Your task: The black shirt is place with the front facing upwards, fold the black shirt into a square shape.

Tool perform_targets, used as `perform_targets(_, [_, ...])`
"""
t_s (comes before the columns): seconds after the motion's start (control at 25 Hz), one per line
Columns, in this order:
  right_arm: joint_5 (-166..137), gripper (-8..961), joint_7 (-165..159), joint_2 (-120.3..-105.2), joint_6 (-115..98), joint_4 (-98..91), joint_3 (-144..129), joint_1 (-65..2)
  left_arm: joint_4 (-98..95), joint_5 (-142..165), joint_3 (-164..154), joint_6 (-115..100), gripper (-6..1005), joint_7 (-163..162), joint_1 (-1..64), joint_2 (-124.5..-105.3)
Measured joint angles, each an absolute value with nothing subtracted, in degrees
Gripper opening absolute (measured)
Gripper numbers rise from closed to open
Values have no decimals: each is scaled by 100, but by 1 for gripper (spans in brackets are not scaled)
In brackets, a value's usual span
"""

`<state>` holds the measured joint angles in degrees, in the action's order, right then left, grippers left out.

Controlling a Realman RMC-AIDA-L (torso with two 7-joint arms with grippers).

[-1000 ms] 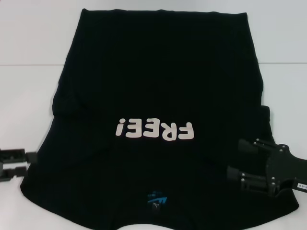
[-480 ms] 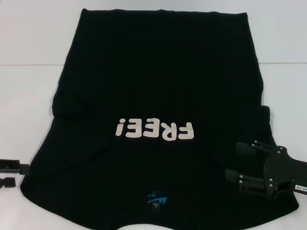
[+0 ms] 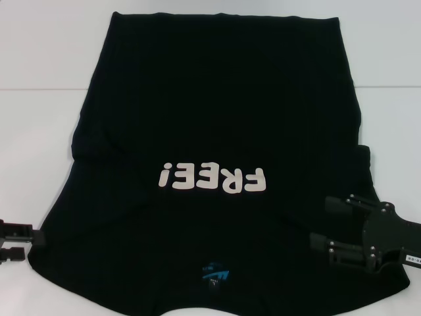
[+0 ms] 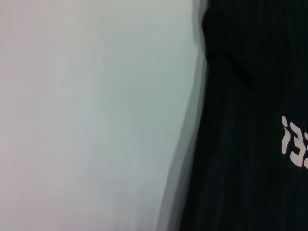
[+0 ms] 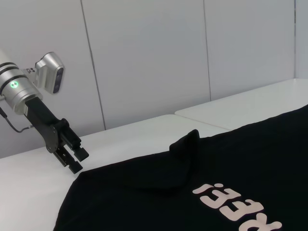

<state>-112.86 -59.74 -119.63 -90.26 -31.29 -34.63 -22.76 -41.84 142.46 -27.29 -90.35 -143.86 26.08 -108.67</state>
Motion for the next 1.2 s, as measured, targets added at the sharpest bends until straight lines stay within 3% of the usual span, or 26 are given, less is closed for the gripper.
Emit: perform_targets(1.2, [-11285,834,-6001,-11961,-9068,-3129,-3436,-2315,-3987,14264,-2857,-8887,643,-14243,2749,-10969])
